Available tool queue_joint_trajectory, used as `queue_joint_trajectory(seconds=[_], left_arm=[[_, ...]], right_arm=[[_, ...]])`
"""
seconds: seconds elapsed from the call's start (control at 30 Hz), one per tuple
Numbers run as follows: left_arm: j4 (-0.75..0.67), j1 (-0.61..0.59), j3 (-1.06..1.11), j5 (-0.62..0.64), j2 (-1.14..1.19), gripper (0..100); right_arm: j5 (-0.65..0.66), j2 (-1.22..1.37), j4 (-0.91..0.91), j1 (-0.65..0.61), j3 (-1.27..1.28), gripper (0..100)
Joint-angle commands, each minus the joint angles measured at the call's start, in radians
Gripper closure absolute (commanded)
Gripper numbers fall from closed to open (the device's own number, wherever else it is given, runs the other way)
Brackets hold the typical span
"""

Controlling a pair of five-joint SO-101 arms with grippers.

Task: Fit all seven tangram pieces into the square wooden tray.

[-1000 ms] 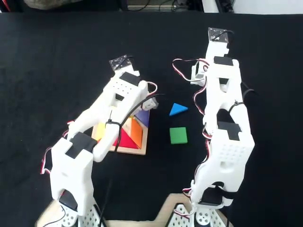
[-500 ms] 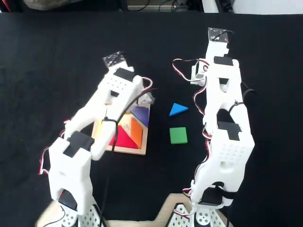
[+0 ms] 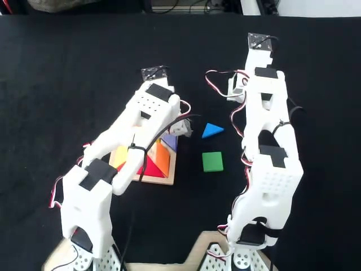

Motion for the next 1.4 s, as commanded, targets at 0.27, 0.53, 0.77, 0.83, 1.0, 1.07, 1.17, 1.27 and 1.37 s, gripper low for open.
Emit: queue_joint_trajectory(seconds=[0.27, 0.53, 0.77, 0.83, 1.0, 1.07, 1.17, 1.27, 1.37], left_arm=[[0.021, -0.044, -0.015, -0.094, -0.048, 69], [0.017, -0.076, -0.01, -0.094, -0.048, 69], [0.023, -0.102, -0.01, -0.15, -0.028, 69], [0.023, -0.102, -0.019, -0.15, -0.006, 69], [0.017, -0.077, -0.021, -0.152, 0.012, 69], [0.023, -0.077, -0.041, -0.155, 0.009, 69], [0.025, -0.082, -0.045, -0.157, 0.018, 69], [0.028, -0.082, -0.042, -0.157, 0.015, 69], [0.078, -0.082, -0.07, -0.158, 0.008, 69]], right_arm=[[0.008, -0.012, -0.006, -0.017, -0.05, 82.9], [0.008, -0.012, -0.006, -0.017, -0.05, 82.9], [0.008, -0.012, -0.006, -0.018, -0.05, 82.9], [0.008, -0.012, -0.006, -0.018, -0.05, 82.9], [0.008, -0.012, -0.006, -0.018, -0.05, 82.9], [0.009, -0.012, -0.006, -0.018, -0.05, 82.9], [0.009, -0.012, -0.006, -0.018, -0.05, 82.9], [0.009, -0.012, -0.006, -0.018, -0.05, 82.9], [0.009, -0.012, -0.006, -0.018, -0.05, 82.9]])
